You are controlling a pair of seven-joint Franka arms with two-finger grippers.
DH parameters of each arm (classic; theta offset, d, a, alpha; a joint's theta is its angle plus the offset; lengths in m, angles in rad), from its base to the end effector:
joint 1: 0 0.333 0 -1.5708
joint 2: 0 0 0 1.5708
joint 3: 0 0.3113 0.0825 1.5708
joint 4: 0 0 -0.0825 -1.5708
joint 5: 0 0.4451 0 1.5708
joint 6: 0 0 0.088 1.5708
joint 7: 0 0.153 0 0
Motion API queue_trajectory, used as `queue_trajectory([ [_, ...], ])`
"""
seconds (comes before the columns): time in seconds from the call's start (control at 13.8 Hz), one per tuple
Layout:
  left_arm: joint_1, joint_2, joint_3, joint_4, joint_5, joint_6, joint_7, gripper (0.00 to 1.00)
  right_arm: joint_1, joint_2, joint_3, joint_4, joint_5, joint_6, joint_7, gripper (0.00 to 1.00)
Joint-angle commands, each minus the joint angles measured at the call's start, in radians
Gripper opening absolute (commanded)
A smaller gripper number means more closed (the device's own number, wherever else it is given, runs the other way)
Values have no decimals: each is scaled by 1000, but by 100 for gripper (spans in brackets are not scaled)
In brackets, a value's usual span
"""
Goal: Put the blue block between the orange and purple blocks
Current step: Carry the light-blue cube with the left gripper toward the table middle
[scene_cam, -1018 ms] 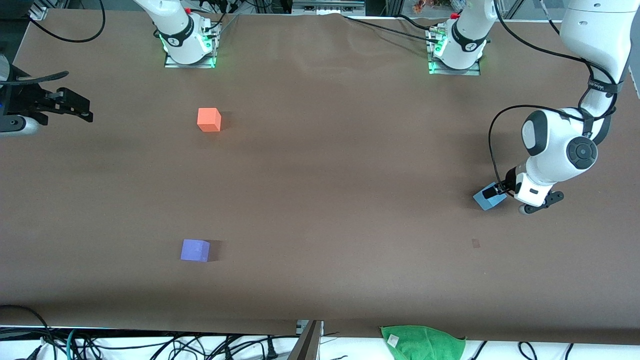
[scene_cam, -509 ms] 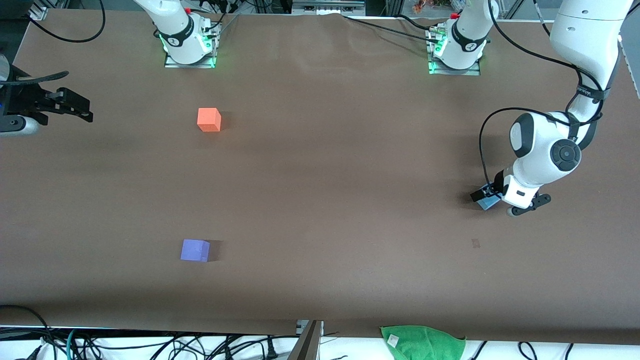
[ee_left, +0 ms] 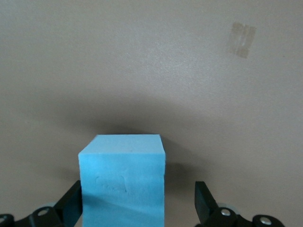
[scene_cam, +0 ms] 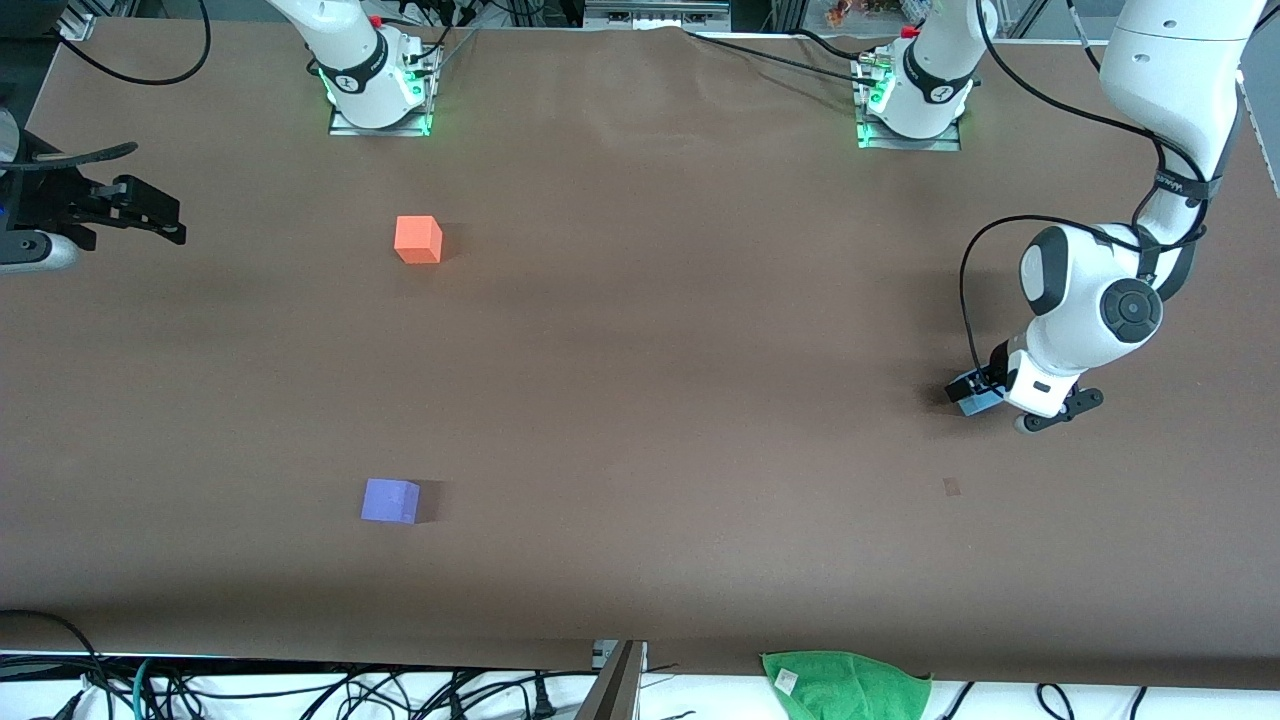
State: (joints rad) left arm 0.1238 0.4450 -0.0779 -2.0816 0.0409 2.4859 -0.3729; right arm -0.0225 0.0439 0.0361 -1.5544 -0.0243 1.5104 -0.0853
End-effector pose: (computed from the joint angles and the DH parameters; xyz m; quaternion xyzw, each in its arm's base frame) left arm 0.6141 0.0262 0.1069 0.9806 0.1951 -0.0200 0.0014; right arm 0.6175 0.0042 0.5505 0.9978 0.0492 -0.0443 0.0098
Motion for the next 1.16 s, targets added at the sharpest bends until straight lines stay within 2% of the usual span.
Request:
queue_trajectory([
  [0.0,5,4,3,17,28,-19,3,100,-4,11,-1,27,4,-9,-7,100],
  [0.22,3,20,3,15,33,-7,6,100,-4,11,-1,27,4,-9,-7,100],
  [0.29,3,24,3,17,34,-5,6,93,-4,11,-1,27,4,-9,-7,100],
  [0.44,-1,29,3,17,36,-4,8,70,-4,11,-1,27,3,-9,-5,100],
  [0.65,-27,31,3,60,36,-22,-3,26,-4,11,-1,27,3,-9,-4,100],
  [0.73,-45,24,3,66,33,-27,-14,19,-4,11,-1,27,3,-9,-4,100],
  [0.87,-68,12,-9,106,34,-102,-84,18,-2,11,-1,27,3,-9,-4,100],
  [1.09,-195,-23,-48,231,21,-353,-359,18,-2,11,-1,27,4,-9,-4,100],
])
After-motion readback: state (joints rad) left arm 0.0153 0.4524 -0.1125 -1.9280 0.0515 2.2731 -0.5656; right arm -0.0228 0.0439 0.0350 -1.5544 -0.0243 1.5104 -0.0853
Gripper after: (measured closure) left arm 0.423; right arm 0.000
